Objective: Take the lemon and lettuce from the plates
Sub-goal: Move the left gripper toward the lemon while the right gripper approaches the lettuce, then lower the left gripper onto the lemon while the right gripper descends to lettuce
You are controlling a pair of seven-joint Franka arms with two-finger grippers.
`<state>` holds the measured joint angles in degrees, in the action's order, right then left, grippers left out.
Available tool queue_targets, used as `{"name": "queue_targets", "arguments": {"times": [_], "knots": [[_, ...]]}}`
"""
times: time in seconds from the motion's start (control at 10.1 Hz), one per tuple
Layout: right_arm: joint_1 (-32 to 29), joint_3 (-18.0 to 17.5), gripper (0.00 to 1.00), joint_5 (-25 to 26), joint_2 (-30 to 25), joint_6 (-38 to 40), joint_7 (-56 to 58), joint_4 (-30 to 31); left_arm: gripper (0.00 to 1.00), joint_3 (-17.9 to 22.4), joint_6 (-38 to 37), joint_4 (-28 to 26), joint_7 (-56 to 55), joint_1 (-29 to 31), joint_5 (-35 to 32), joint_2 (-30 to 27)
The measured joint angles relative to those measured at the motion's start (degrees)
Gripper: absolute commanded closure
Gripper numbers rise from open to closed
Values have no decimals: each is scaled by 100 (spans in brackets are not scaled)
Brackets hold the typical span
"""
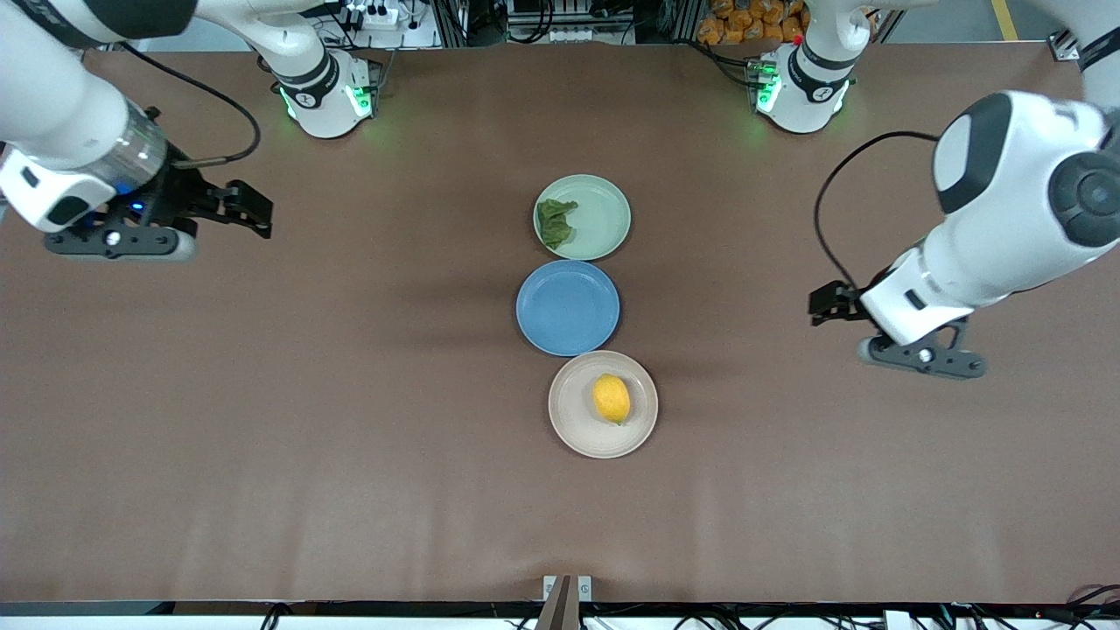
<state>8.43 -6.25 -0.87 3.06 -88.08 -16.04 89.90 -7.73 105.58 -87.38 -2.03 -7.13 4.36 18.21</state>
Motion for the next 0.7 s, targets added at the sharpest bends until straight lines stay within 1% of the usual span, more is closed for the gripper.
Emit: {"name": "queue_targets", "arguments": {"times": [0.1,0.2,0.3,0.4,0.5,0.7], "knots": [[105,-70,0,-22,77,-64,-305,66,0,-6,311,-10,-1,-134,136,173],[221,-241,0,-27,189,-179,-765,142,0,-13,492,-17,-134,-321,171,359],[303,-470,0,-27,317,-355,-1262,233,0,-20,717,-22,-410,-511,171,562],[360,-696,0,-26,430,-565,-1689,377,0,-31,1093,-26,-676,-716,171,786],[388,-894,0,-25,509,-752,-2052,543,0,-35,1502,-27,-975,-948,171,1033],[406,-1240,0,-26,656,-948,-2682,755,0,-35,2001,-22,-1629,-1338,172,1422]]}}
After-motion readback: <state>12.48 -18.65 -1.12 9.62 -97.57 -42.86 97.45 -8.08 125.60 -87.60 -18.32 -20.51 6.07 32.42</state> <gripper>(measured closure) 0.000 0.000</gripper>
